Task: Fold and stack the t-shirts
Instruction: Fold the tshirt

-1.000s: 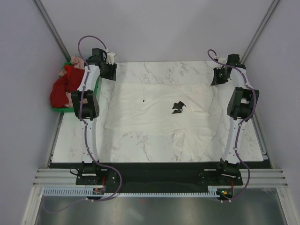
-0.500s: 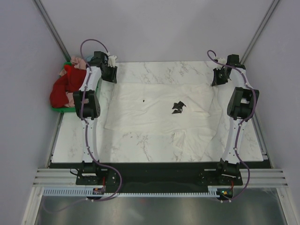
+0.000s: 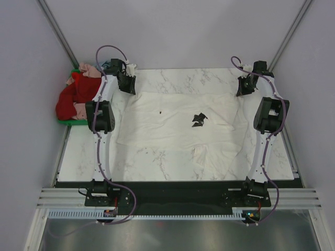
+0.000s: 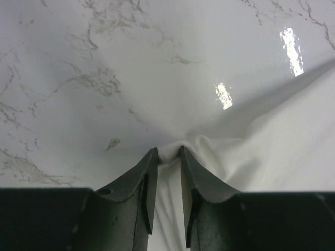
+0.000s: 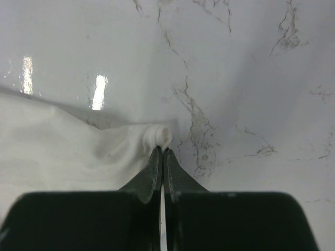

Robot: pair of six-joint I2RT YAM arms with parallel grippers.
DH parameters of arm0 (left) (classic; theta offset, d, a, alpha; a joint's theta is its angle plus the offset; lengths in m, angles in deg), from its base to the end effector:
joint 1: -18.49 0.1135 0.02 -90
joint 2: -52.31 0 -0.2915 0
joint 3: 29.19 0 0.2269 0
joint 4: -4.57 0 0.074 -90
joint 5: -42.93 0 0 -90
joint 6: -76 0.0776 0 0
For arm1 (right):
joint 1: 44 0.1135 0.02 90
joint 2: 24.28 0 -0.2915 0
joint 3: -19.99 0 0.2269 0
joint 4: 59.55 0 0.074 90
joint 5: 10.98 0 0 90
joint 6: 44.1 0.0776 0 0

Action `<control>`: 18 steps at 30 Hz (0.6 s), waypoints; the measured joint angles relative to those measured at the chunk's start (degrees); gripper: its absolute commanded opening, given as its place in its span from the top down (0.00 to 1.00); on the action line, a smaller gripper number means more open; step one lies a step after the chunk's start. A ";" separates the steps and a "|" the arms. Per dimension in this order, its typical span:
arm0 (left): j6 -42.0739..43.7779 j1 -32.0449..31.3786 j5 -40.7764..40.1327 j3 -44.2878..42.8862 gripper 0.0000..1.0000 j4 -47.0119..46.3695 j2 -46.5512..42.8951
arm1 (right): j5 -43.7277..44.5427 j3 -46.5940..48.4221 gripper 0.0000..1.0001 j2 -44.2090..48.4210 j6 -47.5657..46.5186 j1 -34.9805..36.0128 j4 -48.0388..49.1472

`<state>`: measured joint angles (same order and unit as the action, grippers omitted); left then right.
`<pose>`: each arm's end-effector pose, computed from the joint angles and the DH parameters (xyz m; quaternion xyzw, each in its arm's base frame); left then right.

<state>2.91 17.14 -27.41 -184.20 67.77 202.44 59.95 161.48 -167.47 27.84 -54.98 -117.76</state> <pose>0.5753 -0.0397 0.1528 0.1964 0.9285 -0.1263 0.2887 0.5487 -0.0806 0.1539 -0.1017 0.9479 0.0907 0.2879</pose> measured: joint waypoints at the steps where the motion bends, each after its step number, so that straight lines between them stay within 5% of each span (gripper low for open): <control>1: 0.00 -0.33 0.04 -0.02 0.71 -0.02 0.20 | -0.02 0.00 1.00 0.00 0.00 0.00 0.00; 4: -0.02 -0.90 0.04 -0.11 0.79 -0.04 0.28 | -0.02 0.00 1.00 0.00 0.00 0.00 0.00; 5: -0.02 -1.05 0.00 -0.15 0.95 -0.04 0.28 | -0.02 0.00 1.00 0.00 0.00 0.00 0.00; 6: -0.15 -1.07 -0.07 -0.15 0.98 -0.02 0.28 | -0.04 0.00 1.00 0.00 -0.02 0.00 0.00; 18: -0.68 -0.94 -3.28 -0.24 0.98 -0.17 -0.68 | 1.09 -0.39 1.00 3.63 0.13 0.00 -0.72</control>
<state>2.23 16.20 -30.68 -184.44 67.59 201.76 61.05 161.08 -163.84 27.97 -54.98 -118.48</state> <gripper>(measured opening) 0.033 0.012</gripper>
